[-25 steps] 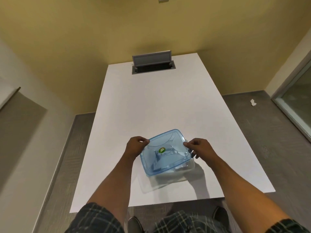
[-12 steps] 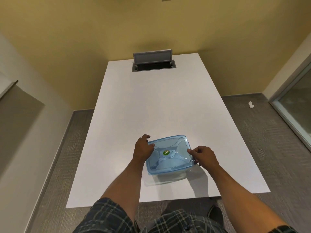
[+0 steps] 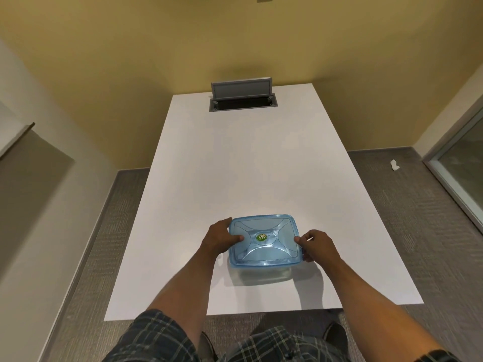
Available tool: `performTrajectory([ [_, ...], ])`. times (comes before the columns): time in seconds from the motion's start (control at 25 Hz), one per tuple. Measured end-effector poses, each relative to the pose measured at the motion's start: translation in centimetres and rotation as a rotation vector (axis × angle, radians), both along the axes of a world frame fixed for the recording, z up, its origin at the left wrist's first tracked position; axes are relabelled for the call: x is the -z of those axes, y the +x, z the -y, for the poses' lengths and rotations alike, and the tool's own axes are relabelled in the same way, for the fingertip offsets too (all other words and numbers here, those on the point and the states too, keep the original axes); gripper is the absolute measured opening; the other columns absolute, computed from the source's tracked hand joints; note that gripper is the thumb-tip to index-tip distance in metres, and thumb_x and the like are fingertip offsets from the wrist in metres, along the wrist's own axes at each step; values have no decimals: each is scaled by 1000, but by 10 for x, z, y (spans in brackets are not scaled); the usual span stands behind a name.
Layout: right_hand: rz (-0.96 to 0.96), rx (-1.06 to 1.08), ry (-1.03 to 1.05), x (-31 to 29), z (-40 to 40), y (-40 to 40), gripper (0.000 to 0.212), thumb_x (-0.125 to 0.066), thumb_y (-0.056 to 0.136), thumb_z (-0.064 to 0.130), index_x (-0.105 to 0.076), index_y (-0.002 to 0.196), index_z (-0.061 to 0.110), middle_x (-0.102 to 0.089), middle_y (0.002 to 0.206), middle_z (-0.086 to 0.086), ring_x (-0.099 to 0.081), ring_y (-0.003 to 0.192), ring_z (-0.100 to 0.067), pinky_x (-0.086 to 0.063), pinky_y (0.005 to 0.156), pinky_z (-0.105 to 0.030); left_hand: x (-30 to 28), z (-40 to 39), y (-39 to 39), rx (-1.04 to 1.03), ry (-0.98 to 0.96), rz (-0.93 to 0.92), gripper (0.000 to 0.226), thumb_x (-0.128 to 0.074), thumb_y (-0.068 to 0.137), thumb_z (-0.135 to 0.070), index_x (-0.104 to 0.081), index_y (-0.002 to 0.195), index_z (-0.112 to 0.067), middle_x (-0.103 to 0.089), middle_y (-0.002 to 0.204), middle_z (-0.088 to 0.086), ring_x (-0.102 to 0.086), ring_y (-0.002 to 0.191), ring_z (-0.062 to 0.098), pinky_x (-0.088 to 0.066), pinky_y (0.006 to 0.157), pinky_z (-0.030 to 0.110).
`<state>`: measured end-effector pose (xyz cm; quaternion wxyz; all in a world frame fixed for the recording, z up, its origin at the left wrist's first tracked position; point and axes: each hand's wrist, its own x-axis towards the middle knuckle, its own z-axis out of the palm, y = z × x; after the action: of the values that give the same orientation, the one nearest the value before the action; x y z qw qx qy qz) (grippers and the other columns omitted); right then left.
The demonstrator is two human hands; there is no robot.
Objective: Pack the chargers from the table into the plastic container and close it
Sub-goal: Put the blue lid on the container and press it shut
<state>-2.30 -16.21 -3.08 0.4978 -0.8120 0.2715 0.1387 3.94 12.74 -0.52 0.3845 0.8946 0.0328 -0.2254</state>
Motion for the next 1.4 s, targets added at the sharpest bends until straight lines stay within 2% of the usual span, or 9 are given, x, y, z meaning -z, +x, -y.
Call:
performTrajectory([
  [0.16,6,-57,-58,-5,0,5,29,-75,84,25,-62,109,20,-74,79,-12,-72,55,-30,-62,62,-42,1,1,1,91,102,18,89,-77,85,-30,-29,160,-21,-51,153,6,-48,141,25,-42,112,34],
  [0.28,22,-282,-274,-8,-2,10,59,-67,90,28,-45,143,42,-72,98,-3,-73,82,-24,-58,82,-40,2,3,4,170,196,-2,80,-69,92,-35,-25,159,-32,-50,153,6,-48,140,25,-42,110,34],
  [0.36,55,-435,-426,-10,-4,12,65,-60,95,29,-32,151,47,-57,130,0,-65,107,-24,-53,91,-39,0,4,7,268,322,-20,79,-61,96,-42,-16,161,-34,-50,152,9,-47,140,28,-42,111,38],
  [0.48,85,-635,-520,-13,-2,18,64,-55,98,17,-35,152,43,-22,164,11,-62,120,-20,-50,87,-33,-3,8,15,408,472,-52,82,-53,100,-47,-3,163,-29,-48,152,13,-46,140,31,-41,112,42],
  [0.6,38,-800,-639,-21,-3,30,67,-54,96,15,-33,153,43,-13,167,18,-59,125,-15,-47,83,-27,-8,9,18,484,545,-75,103,-61,90,-60,3,162,-24,-50,150,15,-50,136,32,-44,109,43],
  [0.8,-98,-953,-793,-40,-3,44,85,-65,87,59,-19,157,44,-11,166,20,-42,142,-19,-45,104,-39,-16,7,22,628,655,-124,153,-85,52,-71,13,160,-22,-51,149,7,-51,136,29,-45,108,43],
  [1.0,-164,-1091,-910,-53,-11,47,129,-80,60,72,-9,160,31,-12,168,13,-49,134,-20,-51,94,-39,-15,9,19,664,717,-92,155,-87,51,-70,8,161,-17,-57,139,12,-57,128,31,-49,104,40],
  [1.2,-163,-1157,-1013,-60,-25,50,135,-85,58,67,-11,159,17,-23,165,0,-56,126,-24,-53,89,-38,-11,11,13,656,762,-7,152,-87,50,-70,0,161,-12,-63,130,10,-60,122,30,-42,101,40],
  [1.4,-154,-1152,-986,-60,-22,43,137,-83,61,67,-2,160,17,-7,169,-1,-58,125,-22,-54,90,-38,-8,10,8,652,816,43,150,-83,51,-74,0,160,-14,-64,127,7,-62,118,29,-35,98,46],
])
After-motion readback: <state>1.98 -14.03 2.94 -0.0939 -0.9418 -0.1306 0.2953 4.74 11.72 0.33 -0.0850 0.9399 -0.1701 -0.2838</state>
